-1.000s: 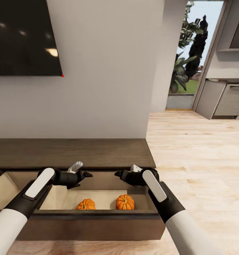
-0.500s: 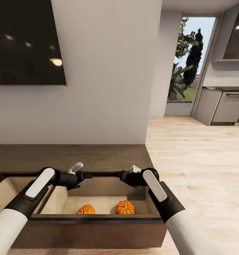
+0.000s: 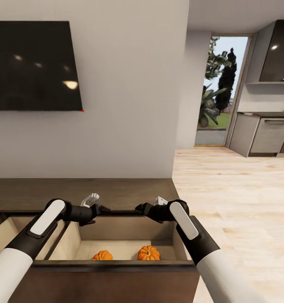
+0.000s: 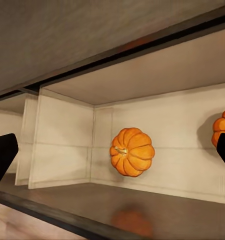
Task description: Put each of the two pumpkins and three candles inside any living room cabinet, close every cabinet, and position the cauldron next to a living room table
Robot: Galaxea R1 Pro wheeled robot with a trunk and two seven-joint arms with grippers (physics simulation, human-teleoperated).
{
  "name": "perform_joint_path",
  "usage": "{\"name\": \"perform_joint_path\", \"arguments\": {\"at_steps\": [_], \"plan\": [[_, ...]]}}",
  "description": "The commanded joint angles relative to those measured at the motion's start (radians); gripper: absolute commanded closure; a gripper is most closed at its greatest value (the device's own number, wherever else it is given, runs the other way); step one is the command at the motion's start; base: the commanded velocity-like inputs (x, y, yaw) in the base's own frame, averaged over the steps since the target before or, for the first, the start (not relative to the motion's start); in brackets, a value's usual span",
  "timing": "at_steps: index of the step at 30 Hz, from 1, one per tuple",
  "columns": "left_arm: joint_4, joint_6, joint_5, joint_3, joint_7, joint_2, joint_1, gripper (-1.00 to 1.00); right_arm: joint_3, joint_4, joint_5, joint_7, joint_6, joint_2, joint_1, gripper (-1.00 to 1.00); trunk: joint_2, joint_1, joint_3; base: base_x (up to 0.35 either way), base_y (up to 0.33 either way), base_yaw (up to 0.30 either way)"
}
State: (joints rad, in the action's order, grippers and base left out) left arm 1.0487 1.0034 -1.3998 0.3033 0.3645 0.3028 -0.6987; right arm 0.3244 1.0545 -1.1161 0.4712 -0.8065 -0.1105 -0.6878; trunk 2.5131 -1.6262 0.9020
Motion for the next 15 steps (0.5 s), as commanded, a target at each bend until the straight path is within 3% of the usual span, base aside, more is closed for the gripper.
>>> {"name": "perform_joint_path", "arguments": {"at_steps": [1,15], "plan": [[0.001,0.0,-0.01,0.002,0.01,0.001,-0.001,-1.0,0.001,0.001,-0.01,0.01,0.0,0.0,0.0,-1.0,0.0,0.001,-0.003,0.0,0.0,0.0],[0.006,0.034,-0.01,0.003,0.011,0.0,-0.001,-1.0,0.0,0.002,-0.011,0.009,0.0,0.0,0.001,-1.0,-0.003,0.007,-0.057,0.0,0.0,0.0]]}}
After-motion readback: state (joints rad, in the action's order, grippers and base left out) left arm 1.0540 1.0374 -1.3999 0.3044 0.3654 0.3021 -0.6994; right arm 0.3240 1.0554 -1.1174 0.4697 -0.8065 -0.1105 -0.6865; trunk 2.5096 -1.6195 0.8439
